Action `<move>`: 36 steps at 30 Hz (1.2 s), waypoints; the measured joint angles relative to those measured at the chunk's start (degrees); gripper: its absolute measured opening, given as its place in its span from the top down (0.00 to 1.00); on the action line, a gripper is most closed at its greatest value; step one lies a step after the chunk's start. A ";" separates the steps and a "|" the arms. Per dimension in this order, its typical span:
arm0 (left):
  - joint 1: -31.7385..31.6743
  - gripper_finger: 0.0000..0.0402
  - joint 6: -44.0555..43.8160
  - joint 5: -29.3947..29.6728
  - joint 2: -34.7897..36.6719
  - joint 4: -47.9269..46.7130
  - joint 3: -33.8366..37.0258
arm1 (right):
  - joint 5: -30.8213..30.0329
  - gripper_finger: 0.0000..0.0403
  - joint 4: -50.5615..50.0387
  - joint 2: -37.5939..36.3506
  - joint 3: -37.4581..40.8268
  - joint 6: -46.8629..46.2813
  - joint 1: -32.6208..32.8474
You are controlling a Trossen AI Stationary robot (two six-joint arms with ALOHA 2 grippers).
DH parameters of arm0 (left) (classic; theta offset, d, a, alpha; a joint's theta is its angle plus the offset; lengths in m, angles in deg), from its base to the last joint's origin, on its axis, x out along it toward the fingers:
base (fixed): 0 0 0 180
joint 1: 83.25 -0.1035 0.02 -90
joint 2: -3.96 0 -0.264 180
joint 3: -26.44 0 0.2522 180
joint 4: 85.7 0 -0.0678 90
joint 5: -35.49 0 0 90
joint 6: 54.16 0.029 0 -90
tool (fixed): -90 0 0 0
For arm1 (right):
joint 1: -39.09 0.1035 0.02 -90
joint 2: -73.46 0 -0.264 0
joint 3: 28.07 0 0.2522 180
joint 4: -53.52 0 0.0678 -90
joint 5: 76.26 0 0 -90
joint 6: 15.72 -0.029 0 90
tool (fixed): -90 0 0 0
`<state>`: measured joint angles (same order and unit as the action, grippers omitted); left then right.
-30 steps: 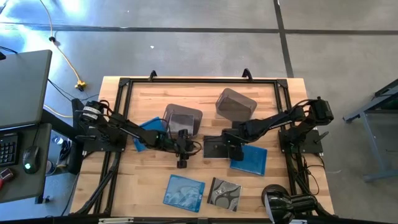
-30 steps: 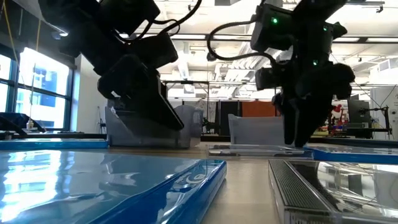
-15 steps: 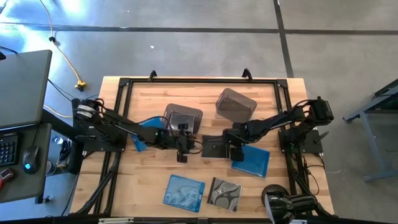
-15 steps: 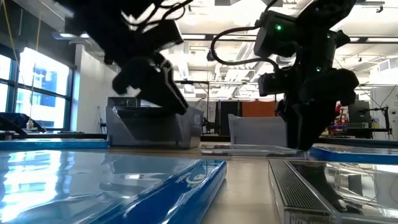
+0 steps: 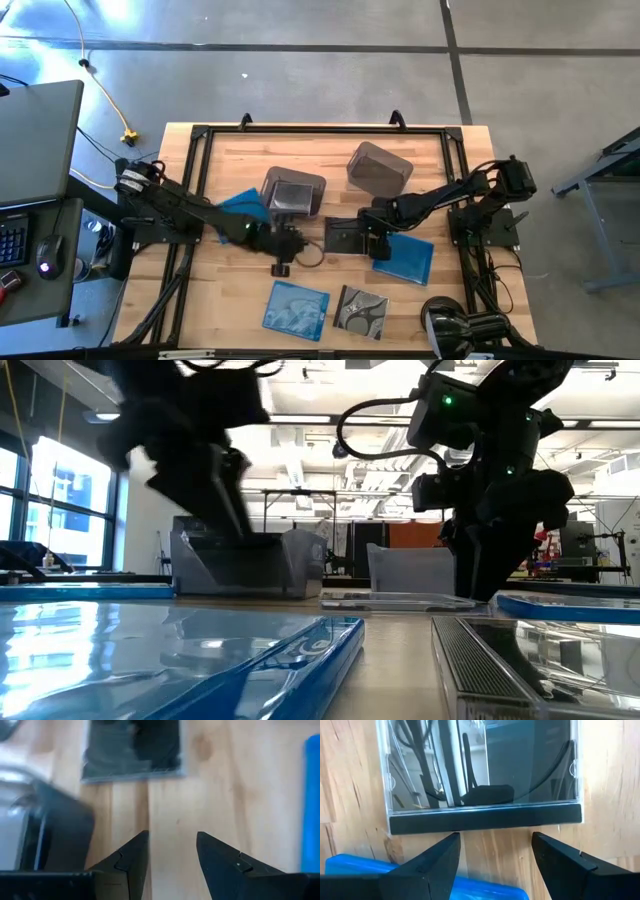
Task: Pick & place jewel cases by type
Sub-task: Put the top black CD case into the left black bin
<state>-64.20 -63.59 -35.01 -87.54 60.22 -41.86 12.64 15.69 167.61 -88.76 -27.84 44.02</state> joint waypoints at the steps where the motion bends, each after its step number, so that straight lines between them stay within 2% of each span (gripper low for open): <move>1: 0.91 0.60 -2.20 3.36 -0.07 -0.25 0.61 | -0.06 0.40 0.16 0.00 0.00 -0.01 0.00; 4: 3.14 0.62 -9.82 12.56 -0.37 -0.35 2.64 | -0.10 0.40 0.29 0.00 0.00 0.01 0.00; 6: 4.00 0.67 -16.42 16.02 -0.86 0.14 4.00 | -0.10 0.40 0.33 0.00 0.00 -0.01 0.00; 10: 3.85 0.78 -32.87 19.96 -1.55 0.45 6.73 | -0.14 0.40 0.40 0.00 0.00 -0.05 0.00; 15: 1.47 0.90 -41.34 23.18 -2.12 0.38 9.23 | -0.16 0.40 1.12 0.00 0.00 -0.10 0.00; 20: -4.09 0.94 -41.27 18.89 -3.24 0.39 10.24 | -0.20 0.40 1.28 0.00 0.00 -0.09 0.00; 25: -9.07 0.95 -37.46 18.96 -4.04 1.90 10.09 | -0.23 0.40 1.40 0.00 -0.02 -0.10 0.00; 31: -14.22 0.95 -28.02 18.31 -4.04 10.84 10.09 | -0.22 0.40 1.27 0.00 -0.02 -0.08 0.00; 36: -18.61 0.95 -23.34 12.62 -4.04 16.99 10.07 | -0.21 0.40 1.19 0.00 -0.02 -0.85 0.00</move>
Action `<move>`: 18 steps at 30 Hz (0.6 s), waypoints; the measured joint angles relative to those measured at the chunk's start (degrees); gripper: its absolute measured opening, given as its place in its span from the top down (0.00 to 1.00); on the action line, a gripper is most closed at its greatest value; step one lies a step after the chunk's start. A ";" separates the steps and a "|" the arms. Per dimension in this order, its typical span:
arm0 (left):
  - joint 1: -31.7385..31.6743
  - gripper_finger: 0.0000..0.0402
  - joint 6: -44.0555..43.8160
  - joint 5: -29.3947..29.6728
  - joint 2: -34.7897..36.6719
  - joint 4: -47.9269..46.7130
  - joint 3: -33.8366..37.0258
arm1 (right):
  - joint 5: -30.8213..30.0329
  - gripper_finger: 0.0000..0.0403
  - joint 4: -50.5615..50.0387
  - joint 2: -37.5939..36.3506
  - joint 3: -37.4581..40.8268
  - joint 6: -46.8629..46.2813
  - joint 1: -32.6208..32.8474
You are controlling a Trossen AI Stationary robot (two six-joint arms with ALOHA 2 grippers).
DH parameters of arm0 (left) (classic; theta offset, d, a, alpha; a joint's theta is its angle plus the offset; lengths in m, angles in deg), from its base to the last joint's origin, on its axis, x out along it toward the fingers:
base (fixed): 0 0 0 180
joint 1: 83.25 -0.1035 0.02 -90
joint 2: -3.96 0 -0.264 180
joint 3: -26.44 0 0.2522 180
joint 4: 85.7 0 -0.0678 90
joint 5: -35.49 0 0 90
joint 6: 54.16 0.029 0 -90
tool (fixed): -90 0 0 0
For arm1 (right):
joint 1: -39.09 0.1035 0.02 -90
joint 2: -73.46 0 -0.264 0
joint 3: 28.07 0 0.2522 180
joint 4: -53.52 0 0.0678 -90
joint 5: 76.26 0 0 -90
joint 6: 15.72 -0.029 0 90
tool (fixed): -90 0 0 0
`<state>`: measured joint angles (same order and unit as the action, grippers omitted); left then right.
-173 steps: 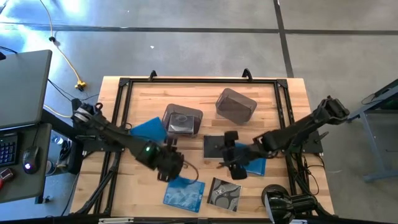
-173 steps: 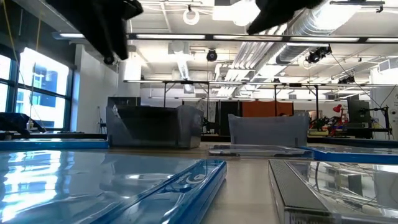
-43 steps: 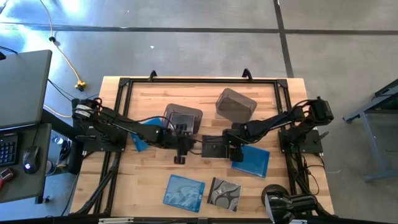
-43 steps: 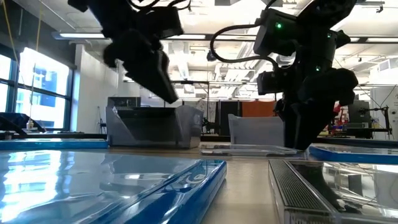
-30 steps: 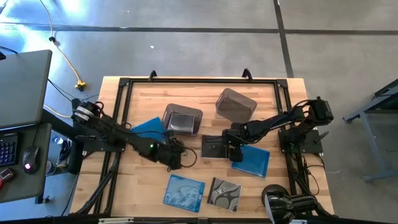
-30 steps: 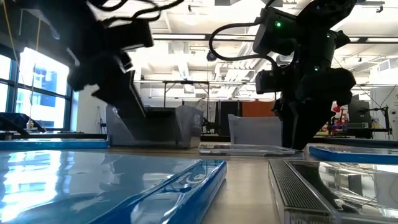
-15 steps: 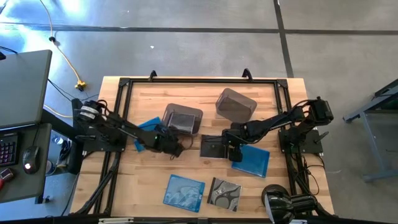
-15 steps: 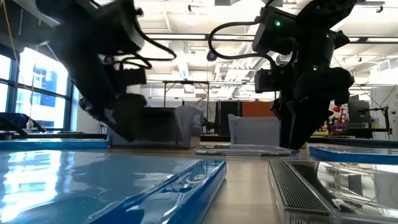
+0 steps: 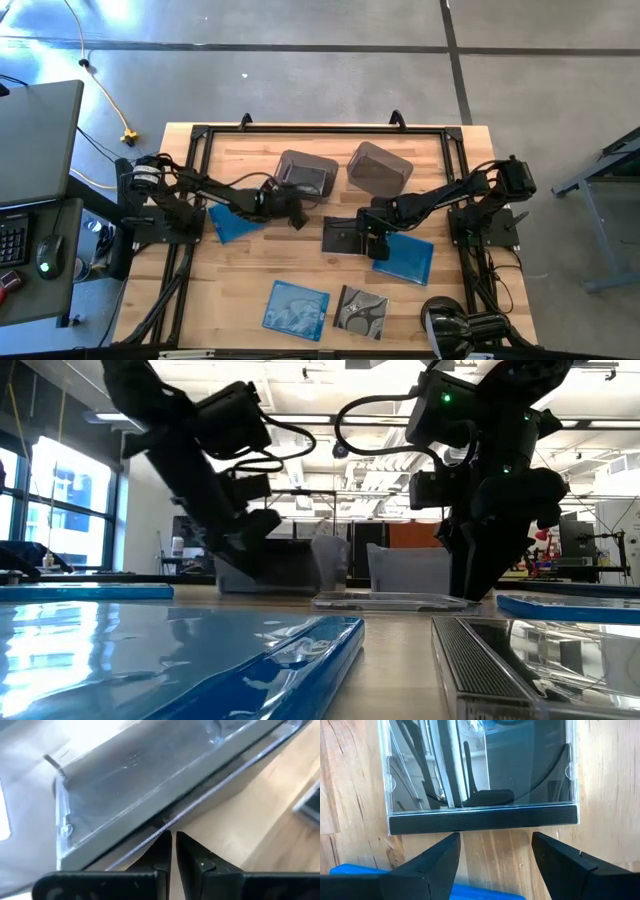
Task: Pick & place jewel cases by type
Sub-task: Put the top black CD case into the left black bin
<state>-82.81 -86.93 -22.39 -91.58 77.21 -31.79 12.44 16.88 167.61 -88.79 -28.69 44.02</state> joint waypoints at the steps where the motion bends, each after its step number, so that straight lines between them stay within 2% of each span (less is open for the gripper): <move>1: -0.64 0.95 0.42 -1.19 0.00 0.83 0.00 | 0.00 0.40 -0.05 0.00 0.00 -0.03 0.00; 4: -1.89 0.95 2.43 -3.51 0.00 2.73 0.00 | 0.02 0.40 -0.04 0.00 0.00 -0.07 0.00; 12: -4.33 0.95 8.83 -5.12 0.00 6.90 -0.03 | 0.02 0.40 0.08 0.00 0.00 -0.06 0.00; 15: -4.35 0.95 14.57 -10.31 0.05 5.65 -0.04 | 0.02 0.40 0.08 0.00 0.00 -0.07 0.00; 18: -2.90 0.95 18.85 -18.33 1.34 5.26 -0.05 | 0.00 0.40 0.08 -0.02 0.00 -0.07 0.00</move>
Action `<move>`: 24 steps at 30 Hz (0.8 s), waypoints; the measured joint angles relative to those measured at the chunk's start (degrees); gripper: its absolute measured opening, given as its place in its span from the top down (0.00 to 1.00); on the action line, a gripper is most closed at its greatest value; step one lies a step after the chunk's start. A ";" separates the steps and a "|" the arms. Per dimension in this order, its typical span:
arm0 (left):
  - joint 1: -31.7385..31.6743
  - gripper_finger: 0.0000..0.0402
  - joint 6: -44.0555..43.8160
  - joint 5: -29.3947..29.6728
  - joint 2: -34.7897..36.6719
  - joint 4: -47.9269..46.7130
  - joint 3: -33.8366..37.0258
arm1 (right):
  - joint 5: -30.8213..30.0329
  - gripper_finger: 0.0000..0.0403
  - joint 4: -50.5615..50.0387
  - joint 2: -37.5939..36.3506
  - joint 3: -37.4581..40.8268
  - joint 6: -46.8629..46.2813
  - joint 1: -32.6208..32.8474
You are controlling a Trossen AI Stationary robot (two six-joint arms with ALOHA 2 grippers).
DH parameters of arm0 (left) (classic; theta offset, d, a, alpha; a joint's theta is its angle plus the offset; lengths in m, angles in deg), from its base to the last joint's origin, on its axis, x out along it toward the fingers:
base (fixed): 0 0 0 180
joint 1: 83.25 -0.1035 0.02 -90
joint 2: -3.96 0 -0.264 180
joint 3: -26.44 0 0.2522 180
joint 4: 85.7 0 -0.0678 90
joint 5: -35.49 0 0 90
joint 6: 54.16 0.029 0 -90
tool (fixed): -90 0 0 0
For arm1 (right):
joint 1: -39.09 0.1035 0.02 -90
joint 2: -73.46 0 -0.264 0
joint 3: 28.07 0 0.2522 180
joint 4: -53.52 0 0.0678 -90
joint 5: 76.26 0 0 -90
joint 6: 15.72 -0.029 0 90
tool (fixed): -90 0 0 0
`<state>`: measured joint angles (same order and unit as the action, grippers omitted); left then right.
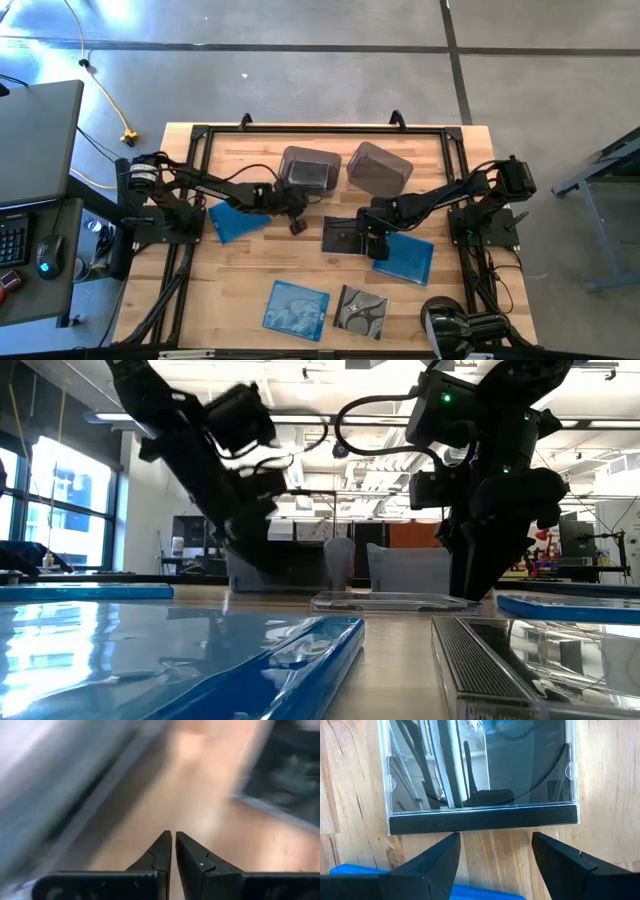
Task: Pick & place jewel cases by type
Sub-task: Put the top black CD case into the left black bin
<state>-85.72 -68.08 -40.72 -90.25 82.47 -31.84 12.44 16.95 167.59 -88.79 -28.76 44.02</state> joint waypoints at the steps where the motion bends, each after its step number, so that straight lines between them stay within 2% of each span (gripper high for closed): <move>1: 0.72 0.95 1.30 -2.88 0.42 0.05 -0.07 | 0.02 0.40 0.04 0.02 0.00 0.02 0.00; 5: 4.70 0.95 3.09 -11.34 1.48 -0.08 -0.06 | 0.02 0.40 0.21 0.00 0.00 0.00 0.00; 8: 7.35 0.95 -2.64 -13.54 1.48 -0.41 -0.04 | 0.02 0.40 0.31 0.00 0.00 0.00 0.00; 10: 8.58 0.95 -5.99 -13.22 1.04 0.02 -0.04 | 0.00 0.40 0.37 0.00 0.00 0.00 0.00; 15: 10.49 0.92 3.34 -12.53 0.50 0.40 -0.02 | 0.08 0.40 0.54 0.00 0.00 0.00 0.02; 20: 10.38 0.77 8.91 -9.12 0.54 0.16 -0.04 | 0.33 0.40 1.18 0.00 0.00 0.00 0.87; 24: 10.36 0.63 19.05 -5.19 -0.59 1.64 -0.04 | 0.35 0.40 2.80 0.00 0.00 0.00 1.94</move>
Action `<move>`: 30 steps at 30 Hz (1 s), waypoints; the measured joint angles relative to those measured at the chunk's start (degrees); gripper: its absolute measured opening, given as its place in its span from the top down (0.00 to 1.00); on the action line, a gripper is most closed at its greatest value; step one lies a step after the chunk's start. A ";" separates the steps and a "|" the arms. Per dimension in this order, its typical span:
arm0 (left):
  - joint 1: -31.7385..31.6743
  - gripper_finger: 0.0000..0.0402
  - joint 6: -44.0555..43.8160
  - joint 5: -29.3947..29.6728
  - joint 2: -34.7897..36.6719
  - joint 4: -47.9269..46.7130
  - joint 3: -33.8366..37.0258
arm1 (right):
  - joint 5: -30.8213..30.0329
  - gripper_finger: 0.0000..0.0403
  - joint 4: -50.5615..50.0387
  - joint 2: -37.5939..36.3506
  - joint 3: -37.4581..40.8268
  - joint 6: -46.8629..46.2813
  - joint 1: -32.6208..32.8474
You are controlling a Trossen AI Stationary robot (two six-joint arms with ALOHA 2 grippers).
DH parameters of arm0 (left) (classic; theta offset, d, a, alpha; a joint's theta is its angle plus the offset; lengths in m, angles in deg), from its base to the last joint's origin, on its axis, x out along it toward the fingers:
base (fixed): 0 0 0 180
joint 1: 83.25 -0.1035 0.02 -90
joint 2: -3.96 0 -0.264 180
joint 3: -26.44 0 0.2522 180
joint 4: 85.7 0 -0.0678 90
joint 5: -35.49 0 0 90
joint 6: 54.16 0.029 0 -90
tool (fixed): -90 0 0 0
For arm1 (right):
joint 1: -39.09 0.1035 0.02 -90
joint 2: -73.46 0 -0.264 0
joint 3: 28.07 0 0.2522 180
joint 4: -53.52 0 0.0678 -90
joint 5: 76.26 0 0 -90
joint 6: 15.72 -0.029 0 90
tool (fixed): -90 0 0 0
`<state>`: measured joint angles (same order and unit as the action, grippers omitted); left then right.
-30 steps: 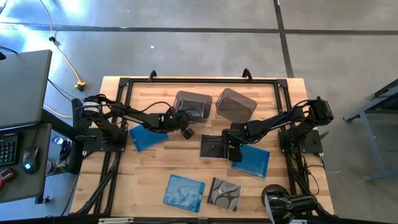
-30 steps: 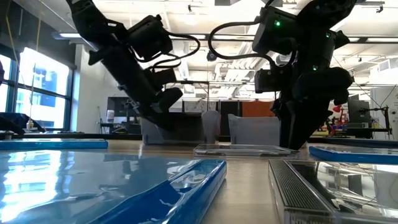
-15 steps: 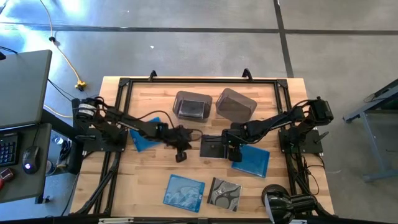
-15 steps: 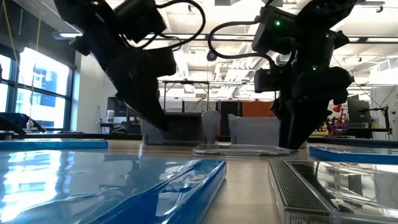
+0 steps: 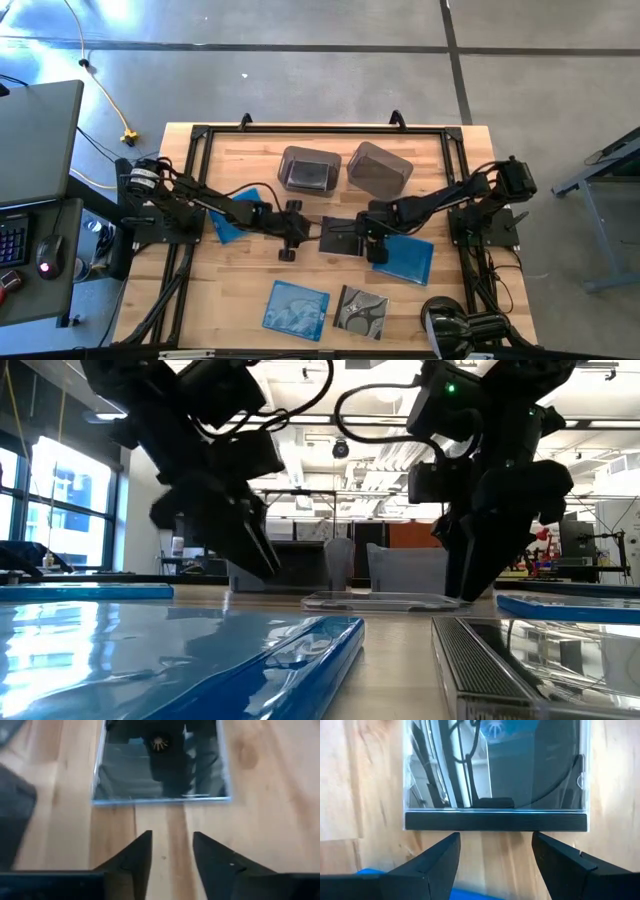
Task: Pick & place jewel cases by type
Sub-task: Put the top black CD case into the left black bin
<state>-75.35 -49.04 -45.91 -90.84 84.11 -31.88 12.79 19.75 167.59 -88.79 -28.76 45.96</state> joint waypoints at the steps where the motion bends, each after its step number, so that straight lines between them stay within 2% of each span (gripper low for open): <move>1: 0.00 0.61 3.57 0.86 -0.09 -0.28 0.06 | 0.06 0.40 0.73 0.00 0.00 0.00 0.22; 7: 0.00 0.56 27.17 3.60 -2.26 1.04 0.16 | -0.11 0.40 1.03 -0.02 -0.02 0.01 0.70; 13: 0.15 0.56 42.33 5.12 -5.64 6.11 -0.86 | -2.08 0.40 -3.89 -0.02 -0.01 -3.42 0.53; 25: 0.04 0.56 58.53 4.18 -11.02 6.43 -7.03 | -0.23 0.40 0.16 3.01 -0.12 -1.48 -2.11; 30: 0.37 0.56 59.56 8.34 -11.92 5.29 -7.65 | -0.39 0.40 -0.22 3.61 -0.28 -0.28 -2.29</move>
<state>-74.98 10.52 -37.57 -102.76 89.40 -39.53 12.40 19.53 171.20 -89.07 -29.04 43.67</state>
